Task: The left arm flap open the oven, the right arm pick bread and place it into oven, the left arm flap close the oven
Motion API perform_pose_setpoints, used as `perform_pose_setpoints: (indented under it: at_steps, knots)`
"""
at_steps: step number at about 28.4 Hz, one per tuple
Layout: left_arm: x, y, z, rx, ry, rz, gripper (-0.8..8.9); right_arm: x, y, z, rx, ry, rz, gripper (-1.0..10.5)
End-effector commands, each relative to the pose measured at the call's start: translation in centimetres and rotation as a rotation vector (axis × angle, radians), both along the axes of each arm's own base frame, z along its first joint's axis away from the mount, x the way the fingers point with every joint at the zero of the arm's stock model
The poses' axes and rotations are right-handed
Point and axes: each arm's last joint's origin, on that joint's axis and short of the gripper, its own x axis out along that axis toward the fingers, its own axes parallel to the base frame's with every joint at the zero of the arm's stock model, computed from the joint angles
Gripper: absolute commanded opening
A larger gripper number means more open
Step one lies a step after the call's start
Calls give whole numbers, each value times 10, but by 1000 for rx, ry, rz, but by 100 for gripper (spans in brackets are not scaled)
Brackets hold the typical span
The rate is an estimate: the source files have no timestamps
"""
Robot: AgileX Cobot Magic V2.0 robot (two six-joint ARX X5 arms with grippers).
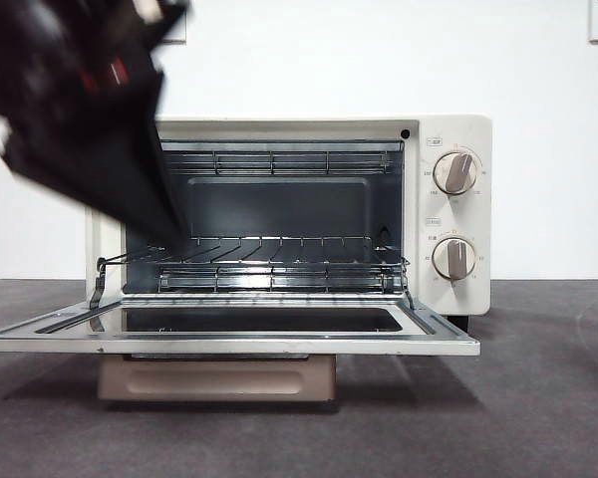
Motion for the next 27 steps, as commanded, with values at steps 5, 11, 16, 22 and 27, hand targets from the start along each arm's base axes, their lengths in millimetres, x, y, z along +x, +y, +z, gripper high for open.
perform_pose_setpoints:
  at_steps: [5,11,16,22,27]
  knots:
    - [-32,34,54,-108,-153,74,15,36,26,2,9,4,122,133]
    - [-63,71,86,-167,-277,174,15,65,65,-10,6,46,193,104]
    - [-86,96,103,-232,-361,216,16,85,95,-27,3,126,214,104]
    - [-107,122,120,-254,-430,302,15,108,125,-44,-87,188,136,104]
    - [-120,136,139,-255,-431,300,15,134,148,-57,-177,203,12,104]
